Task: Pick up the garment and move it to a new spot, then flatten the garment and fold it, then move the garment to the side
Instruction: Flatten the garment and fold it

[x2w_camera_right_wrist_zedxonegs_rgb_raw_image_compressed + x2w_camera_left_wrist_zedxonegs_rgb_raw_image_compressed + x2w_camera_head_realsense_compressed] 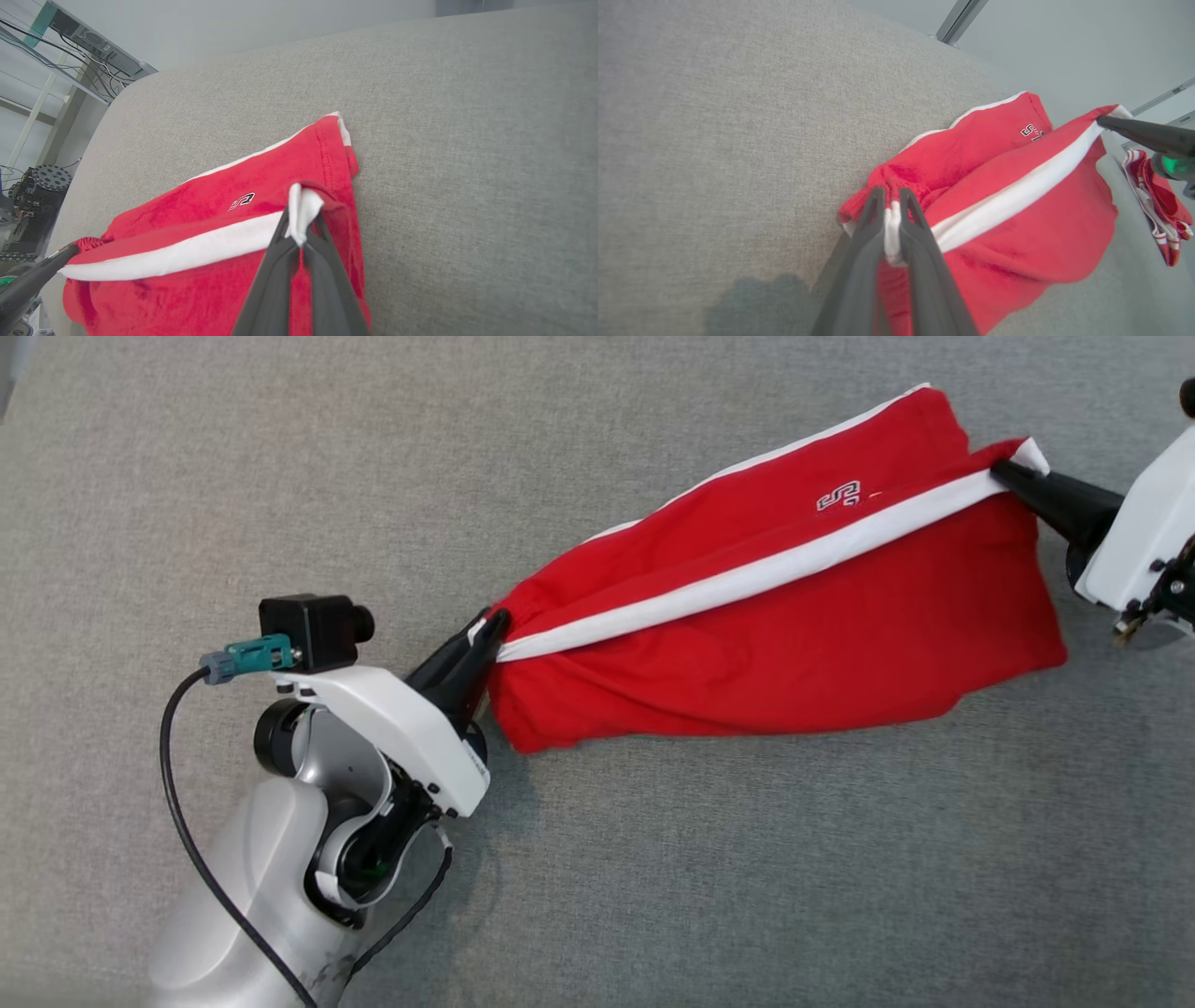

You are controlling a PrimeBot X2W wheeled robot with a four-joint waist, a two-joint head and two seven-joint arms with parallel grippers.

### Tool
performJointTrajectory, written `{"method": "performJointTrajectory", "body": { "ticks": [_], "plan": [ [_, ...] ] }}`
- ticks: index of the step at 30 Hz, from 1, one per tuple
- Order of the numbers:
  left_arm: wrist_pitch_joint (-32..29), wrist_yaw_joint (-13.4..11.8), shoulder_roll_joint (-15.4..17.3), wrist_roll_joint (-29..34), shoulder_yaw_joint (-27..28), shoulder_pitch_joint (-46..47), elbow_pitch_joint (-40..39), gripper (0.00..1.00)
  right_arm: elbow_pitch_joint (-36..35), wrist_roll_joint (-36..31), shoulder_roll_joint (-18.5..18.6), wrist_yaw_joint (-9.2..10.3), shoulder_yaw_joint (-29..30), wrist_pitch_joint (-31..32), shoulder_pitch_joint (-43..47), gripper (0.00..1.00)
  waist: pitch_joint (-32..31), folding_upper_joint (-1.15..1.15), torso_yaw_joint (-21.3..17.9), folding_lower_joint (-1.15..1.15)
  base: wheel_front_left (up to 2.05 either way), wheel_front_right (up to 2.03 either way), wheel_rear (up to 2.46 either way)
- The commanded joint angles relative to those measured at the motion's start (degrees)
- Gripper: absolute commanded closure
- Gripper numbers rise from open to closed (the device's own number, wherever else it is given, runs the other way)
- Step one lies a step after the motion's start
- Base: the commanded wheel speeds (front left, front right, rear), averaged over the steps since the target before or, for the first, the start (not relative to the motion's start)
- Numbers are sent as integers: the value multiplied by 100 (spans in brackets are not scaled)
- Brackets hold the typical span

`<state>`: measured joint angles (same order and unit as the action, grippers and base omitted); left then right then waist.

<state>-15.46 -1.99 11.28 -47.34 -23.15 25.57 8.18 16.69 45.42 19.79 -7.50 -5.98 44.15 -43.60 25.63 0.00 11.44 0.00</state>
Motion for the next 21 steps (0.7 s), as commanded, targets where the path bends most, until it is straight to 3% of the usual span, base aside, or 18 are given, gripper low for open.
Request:
{"method": "performJointTrajectory", "body": {
  "ticks": [1,15,16,17,18,19,20,21],
  "plan": [
    [99,53,-36,62,5,188,85,100,144,-5,27,3,-34,18,-189,100,106,0,108,0,0,0,0],
    [425,219,-404,99,-130,707,556,97,960,46,173,3,-252,-141,-812,100,320,0,383,0,0,0,0],
    [431,228,-414,101,-140,725,582,76,990,63,176,3,-267,-143,-839,100,336,0,390,0,0,0,0],
    [439,217,-422,112,-146,739,612,11,1026,82,177,3,-278,-146,-861,100,347,0,396,0,0,0,0],
    [462,203,-429,132,-147,764,637,0,1039,94,179,3,-274,-208,-896,75,361,0,401,0,0,0,0],
    [507,185,-445,141,-134,800,653,0,1046,107,180,3,-259,-278,-932,54,374,0,408,0,0,0,0],
    [555,179,-460,143,-122,833,667,0,1084,137,161,3,-233,-327,-952,0,385,0,414,0,0,0,0],
    [660,162,-490,140,-82,880,702,0,1113,139,144,3,-224,-457,-1005,0,406,0,426,0,0,0,0]
  ]
}}
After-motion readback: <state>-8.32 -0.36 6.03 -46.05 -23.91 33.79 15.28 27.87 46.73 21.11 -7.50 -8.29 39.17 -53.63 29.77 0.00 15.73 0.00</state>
